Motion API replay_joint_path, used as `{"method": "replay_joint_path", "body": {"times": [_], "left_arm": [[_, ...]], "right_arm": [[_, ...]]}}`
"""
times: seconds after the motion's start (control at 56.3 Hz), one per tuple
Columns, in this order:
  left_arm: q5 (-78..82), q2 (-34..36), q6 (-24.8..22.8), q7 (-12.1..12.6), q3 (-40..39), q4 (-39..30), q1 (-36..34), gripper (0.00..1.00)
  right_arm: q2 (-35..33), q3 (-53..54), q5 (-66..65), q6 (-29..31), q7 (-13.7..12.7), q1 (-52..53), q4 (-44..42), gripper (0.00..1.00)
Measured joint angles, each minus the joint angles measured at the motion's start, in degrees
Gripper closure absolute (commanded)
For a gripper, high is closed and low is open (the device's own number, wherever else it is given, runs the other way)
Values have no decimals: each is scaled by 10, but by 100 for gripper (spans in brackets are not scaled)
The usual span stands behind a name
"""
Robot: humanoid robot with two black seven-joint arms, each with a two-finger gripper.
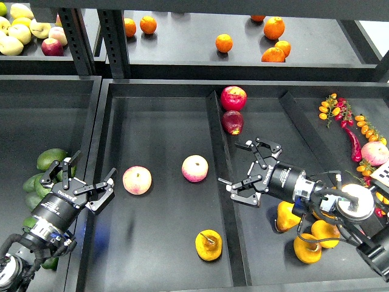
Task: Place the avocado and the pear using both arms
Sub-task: 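Move the open right gripper toward the yellow pear in the middle bin, then lower the right gripper onto the yellow pear and close it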
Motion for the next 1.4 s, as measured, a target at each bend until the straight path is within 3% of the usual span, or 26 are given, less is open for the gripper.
{"method": "replay_joint_path", "body": {"times": [0.746,1.403], "left_arm": [[1,0,0,0,0,-3,0,1],[1,0,0,0,0,-3,0,1]], "right_arm": [[3,-152,-125,21,0,12,-40,0],[88,-172,-125,16,0,7,-129,5]]}}
